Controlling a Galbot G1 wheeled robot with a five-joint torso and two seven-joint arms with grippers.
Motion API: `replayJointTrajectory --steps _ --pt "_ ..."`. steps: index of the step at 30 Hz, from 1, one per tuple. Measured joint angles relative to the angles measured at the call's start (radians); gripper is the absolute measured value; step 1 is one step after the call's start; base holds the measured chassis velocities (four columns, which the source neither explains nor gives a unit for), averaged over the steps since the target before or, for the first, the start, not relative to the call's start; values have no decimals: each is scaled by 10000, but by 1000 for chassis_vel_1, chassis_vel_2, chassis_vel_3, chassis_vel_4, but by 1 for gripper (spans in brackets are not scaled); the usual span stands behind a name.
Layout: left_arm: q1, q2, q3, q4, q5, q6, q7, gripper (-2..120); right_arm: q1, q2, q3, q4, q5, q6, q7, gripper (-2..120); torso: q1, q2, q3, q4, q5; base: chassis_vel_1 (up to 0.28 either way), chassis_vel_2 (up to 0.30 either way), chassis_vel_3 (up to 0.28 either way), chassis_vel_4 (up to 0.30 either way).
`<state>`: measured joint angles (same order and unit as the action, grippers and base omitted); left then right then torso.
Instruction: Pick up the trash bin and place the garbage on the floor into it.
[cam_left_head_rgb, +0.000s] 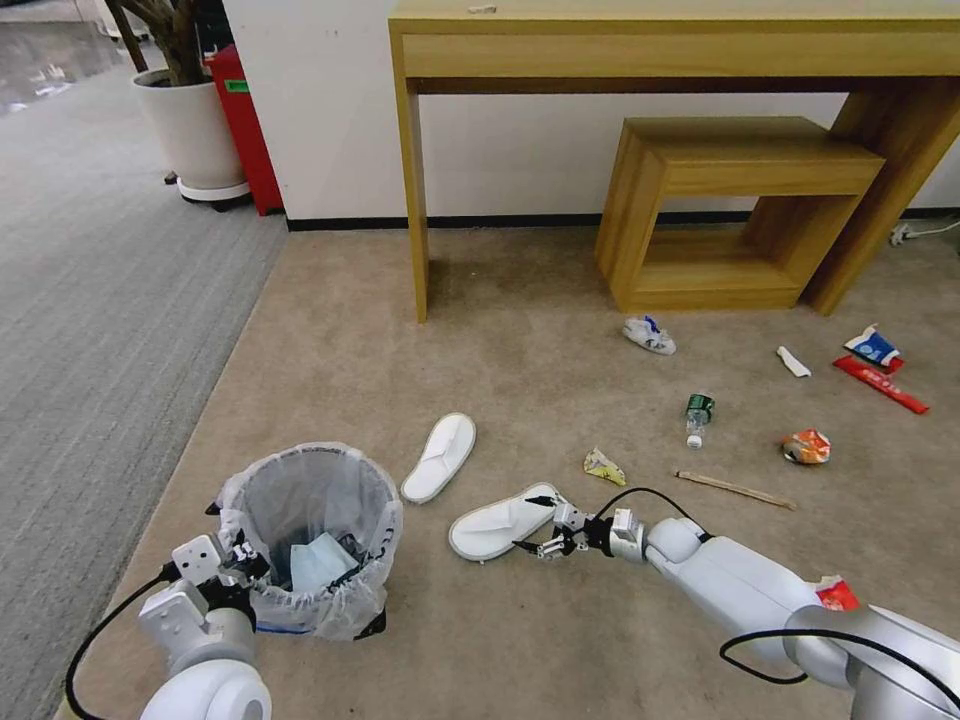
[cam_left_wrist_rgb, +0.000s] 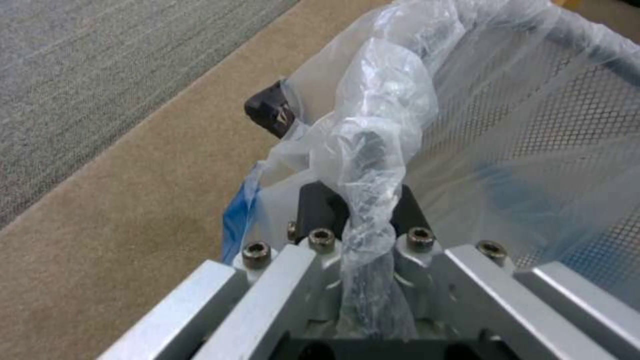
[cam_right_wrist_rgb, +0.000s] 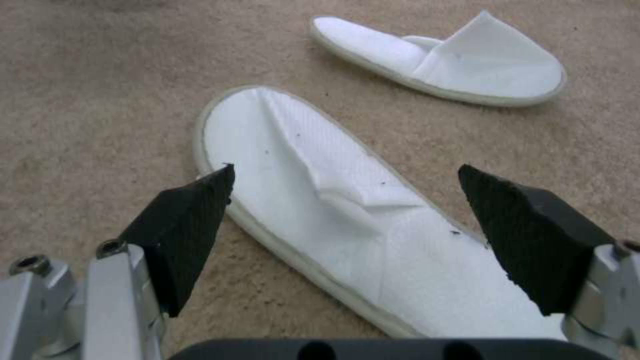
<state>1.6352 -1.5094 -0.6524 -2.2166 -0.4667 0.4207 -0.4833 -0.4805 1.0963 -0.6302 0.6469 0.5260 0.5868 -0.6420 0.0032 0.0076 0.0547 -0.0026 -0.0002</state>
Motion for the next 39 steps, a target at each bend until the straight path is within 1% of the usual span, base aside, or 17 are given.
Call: replayJointTrajectory --steps 7,11,13,19,21,22,24,27,39 --pt "-25 -7 12 35 0 10 -1 3 -19 224 107 -331 -143 179 -80 84 0 0 0 2 0 0 0 0 0" --pt "-43 -17 35 61 0 10 -1 3 4 506 128 -635 -186 281 -154 82 0 0 0 -1 2 0 0 0 0" --pt "-64 -34 52 89 -1 10 -1 3 50 764 148 -828 -225 327 -195 82 0 0 0 2 1 0 0 0 0" --pt "-78 -46 52 131 -1 10 -1 3 132 1091 148 -1160 -290 395 -291 81 0 0 0 2 0 0 0 0 0" --pt "-96 -46 52 151 -1 8 -1 3 199 1392 189 -1542 -363 499 -411 80 0 0 0 1 1 0 0 0 0" --pt "-96 -46 52 151 -1 8 -1 3 199 1392 189 -1542 -363 499 -411 80 0 0 0 1 1 0 0 0 0" --pt "-130 -46 57 192 -1 7 -1 3 248 1665 271 -1912 -438 578 -500 80 0 0 0 2 2 0 0 0 0" --pt "-164 -47 66 230 -1 7 -1 3 270 1859 355 -2191 -545 624 -574 78 0 0 0 2 1 0 0 0 0" --pt "-225 10 42 285 -42 7 -18 3 78 2046 786 -2754 -940 856 -688 73 0 0 0 1 2 0 0 0 0"
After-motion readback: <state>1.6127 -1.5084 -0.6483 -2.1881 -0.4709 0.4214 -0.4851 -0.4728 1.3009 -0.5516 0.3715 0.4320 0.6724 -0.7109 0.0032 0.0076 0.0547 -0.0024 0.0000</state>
